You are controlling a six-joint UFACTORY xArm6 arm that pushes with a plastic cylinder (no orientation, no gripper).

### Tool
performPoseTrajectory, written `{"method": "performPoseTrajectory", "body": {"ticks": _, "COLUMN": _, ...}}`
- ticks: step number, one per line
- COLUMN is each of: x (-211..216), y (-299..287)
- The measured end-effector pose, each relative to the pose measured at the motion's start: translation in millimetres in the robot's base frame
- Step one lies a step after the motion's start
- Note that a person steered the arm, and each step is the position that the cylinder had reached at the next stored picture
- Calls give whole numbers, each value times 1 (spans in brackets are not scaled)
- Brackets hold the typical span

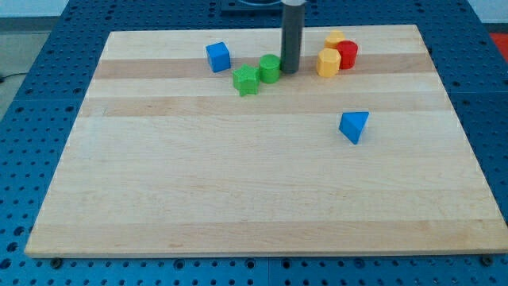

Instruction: Move the green circle in between the blue cube and green star

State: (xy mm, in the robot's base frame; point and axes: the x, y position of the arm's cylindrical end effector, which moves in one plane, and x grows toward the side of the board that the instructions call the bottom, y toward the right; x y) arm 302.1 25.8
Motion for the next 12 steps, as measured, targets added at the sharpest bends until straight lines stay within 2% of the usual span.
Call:
{"method": "performPoseTrajectory", "body": {"ticks": 1, "x": 11, "y": -54}}
{"method": "performPoseTrajectory", "body": {"ticks": 2, "x": 11, "y": -41}}
{"method": "performPoseTrajectory", "body": {"ticks": 3, "x": -26, "y": -12}}
{"method": "performPoseTrajectory", "body": {"ticks": 4, "x": -75, "y": -25}}
{"method": "performPoseTrajectory", "body": {"ticks": 5, "x": -84, "y": -74}}
{"method": "performPoseTrajectory", "body": {"ticks": 6, "x": -53, "y": -75}}
{"method": "performPoseTrajectory", "body": {"ticks": 8, "x": -45, "y": -60}}
{"method": "performPoseTrajectory", "body": {"ticks": 9, "x": -48, "y": 0}}
{"method": "performPoseTrajectory", "body": {"ticks": 10, "x": 6, "y": 43}}
{"method": "performPoseTrajectory", "body": {"ticks": 11, "x": 54, "y": 43}}
{"method": "performPoseTrajectory", "body": {"ticks": 12, "x": 75, "y": 88}}
